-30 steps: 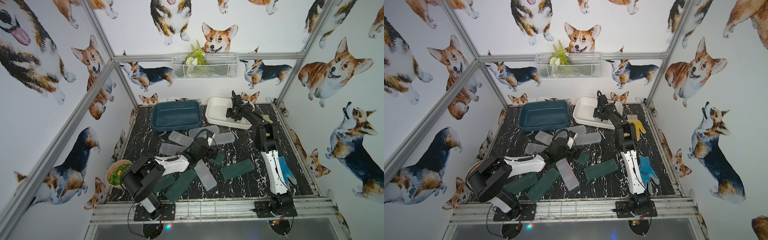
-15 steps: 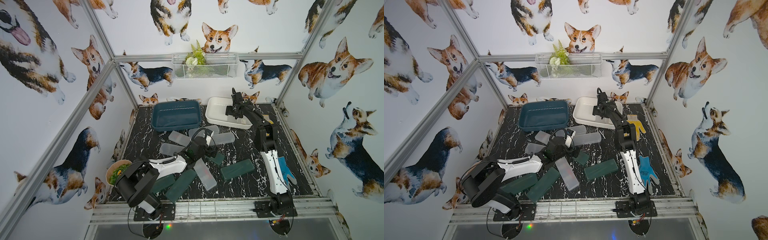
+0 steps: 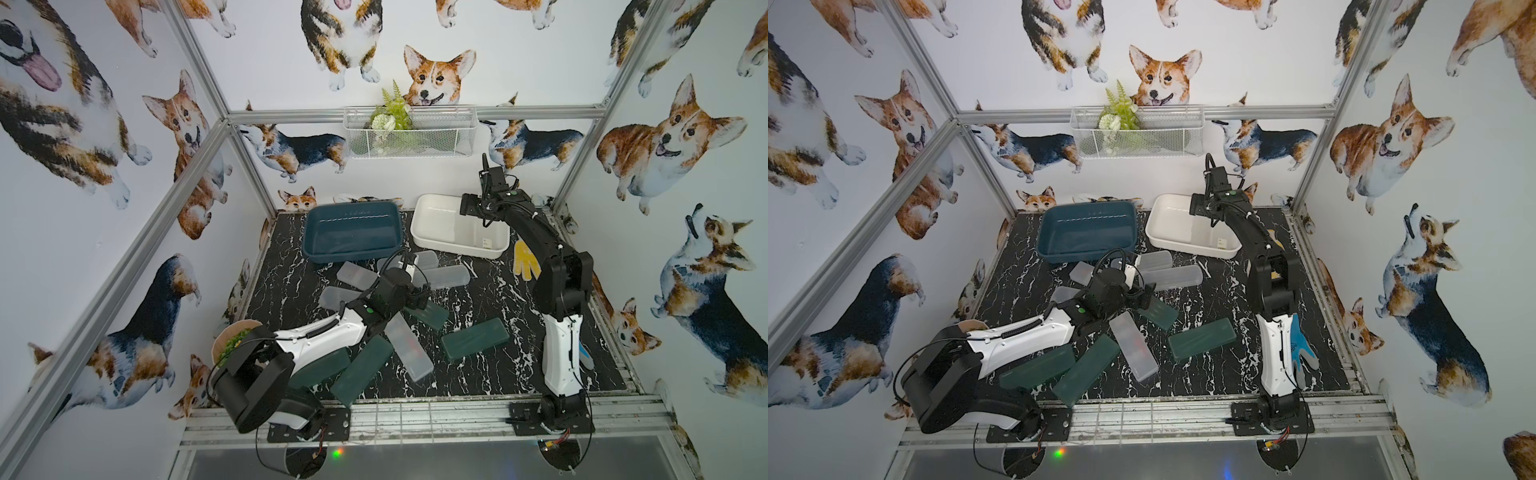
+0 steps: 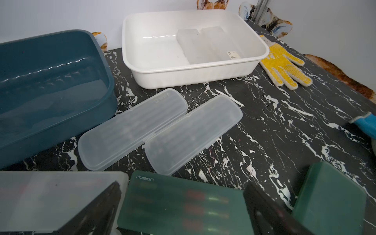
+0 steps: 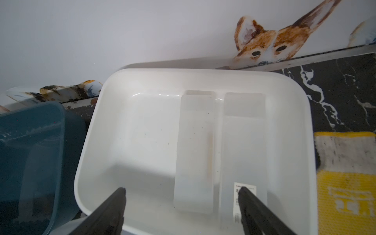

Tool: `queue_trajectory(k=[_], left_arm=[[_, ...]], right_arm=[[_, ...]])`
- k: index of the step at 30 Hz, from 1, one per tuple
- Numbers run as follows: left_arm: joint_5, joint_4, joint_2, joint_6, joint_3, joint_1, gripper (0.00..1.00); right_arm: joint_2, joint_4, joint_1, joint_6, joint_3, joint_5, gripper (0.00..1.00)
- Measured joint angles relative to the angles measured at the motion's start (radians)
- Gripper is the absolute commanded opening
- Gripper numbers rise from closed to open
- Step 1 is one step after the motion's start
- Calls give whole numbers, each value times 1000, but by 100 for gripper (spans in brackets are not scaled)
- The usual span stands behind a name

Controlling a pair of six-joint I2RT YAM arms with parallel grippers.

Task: Place the pencil cases by color into the storage box
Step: Place the pencil case at the storage box, then pick up the pencil case from the center of the board.

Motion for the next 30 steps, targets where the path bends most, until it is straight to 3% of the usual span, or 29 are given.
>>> queue_trajectory(k=[6,14,21,30], left_arm=[[-38,-134,-35,-5,61,15,97],[-68,-307,-87,-73,97,68,98],[-25,-380,-141,-180,28,201,98],[41,-420,-240,-291,-80,319,99]], right_arm=[[-261,158,55,-3,-394,-3,87],[-399,338,188,-53,-705,-37,87],[-398,443,221,-72,-832,-129,87],[-358,440,355,-157,-788,-166,86]])
